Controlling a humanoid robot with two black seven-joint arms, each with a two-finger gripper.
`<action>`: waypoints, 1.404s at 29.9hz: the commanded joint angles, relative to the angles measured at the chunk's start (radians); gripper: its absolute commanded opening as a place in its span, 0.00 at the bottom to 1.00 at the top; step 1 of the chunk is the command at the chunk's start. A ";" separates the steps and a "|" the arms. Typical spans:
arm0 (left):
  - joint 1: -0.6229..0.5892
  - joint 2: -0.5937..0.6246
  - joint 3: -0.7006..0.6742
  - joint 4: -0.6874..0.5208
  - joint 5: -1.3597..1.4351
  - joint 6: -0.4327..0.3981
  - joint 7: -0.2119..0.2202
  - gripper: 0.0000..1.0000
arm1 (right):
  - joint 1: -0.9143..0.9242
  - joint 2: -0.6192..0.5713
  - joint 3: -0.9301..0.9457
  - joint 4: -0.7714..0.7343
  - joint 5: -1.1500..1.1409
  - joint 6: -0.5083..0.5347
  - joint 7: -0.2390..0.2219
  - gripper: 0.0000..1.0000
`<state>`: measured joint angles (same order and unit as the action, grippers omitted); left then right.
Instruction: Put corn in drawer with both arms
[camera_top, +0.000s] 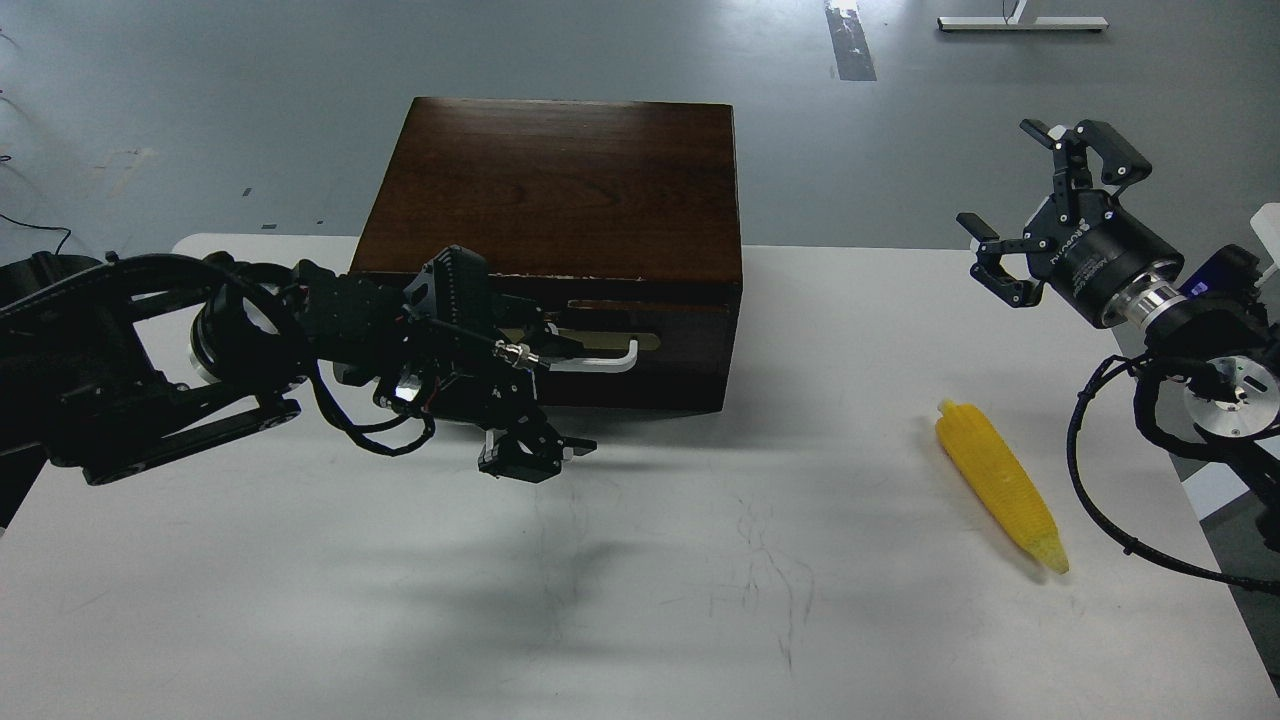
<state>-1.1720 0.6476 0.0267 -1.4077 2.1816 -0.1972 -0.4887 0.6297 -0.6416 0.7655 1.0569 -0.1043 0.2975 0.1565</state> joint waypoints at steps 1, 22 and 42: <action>-0.005 0.001 0.001 0.006 0.000 -0.001 0.000 0.98 | 0.001 -0.001 0.000 0.000 0.000 0.000 0.000 1.00; -0.015 -0.022 0.002 0.010 0.000 0.001 0.000 0.98 | 0.008 0.002 0.000 -0.009 0.000 -0.001 0.000 1.00; -0.035 -0.026 0.010 0.042 0.000 0.001 0.000 0.98 | 0.007 0.007 0.002 -0.015 0.000 -0.001 0.000 1.00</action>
<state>-1.2015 0.6202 0.0352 -1.3740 2.1816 -0.1964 -0.4887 0.6368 -0.6354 0.7671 1.0417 -0.1043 0.2960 0.1565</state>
